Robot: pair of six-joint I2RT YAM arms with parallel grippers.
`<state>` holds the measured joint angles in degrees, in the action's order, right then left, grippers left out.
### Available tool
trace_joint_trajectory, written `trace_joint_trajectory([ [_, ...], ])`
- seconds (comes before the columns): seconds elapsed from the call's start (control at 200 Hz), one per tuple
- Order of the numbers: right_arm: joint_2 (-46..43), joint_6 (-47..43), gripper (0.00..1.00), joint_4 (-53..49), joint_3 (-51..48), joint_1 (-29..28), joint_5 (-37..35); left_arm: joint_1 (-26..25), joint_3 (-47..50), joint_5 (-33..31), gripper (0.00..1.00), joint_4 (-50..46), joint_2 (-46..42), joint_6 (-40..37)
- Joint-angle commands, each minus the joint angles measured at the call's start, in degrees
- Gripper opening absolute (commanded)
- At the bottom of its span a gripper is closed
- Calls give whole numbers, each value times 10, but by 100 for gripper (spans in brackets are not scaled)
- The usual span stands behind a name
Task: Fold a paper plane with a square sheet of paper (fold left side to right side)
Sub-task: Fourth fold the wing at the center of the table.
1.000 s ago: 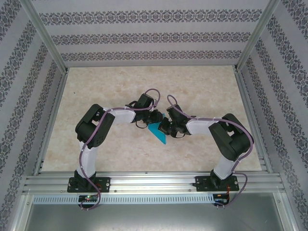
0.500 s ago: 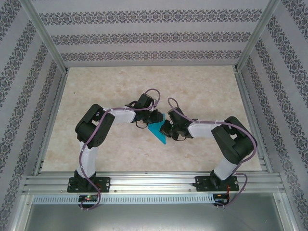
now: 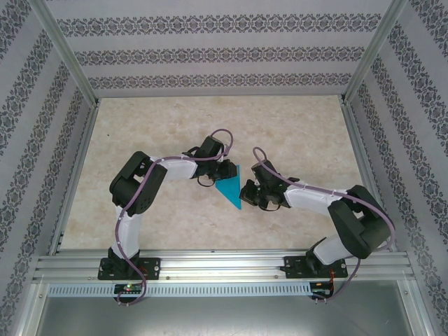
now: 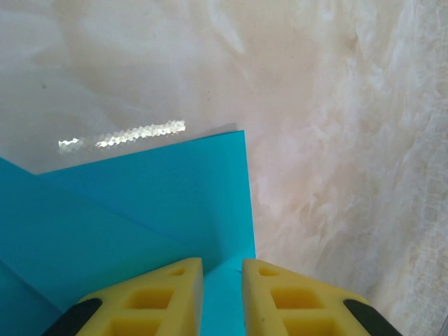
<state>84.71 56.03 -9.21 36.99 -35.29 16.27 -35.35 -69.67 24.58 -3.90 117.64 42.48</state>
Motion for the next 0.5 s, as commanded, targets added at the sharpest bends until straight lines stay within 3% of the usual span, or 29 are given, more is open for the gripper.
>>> trace_joint_trajectory([
  [0.0,-5,18,7,1,19,-9,-25,5,13,-40,24,-35,26,-8],
  [0.495,97,93,8,103,60,-30,-23,4,9,-39,24,-37,28,-7],
])
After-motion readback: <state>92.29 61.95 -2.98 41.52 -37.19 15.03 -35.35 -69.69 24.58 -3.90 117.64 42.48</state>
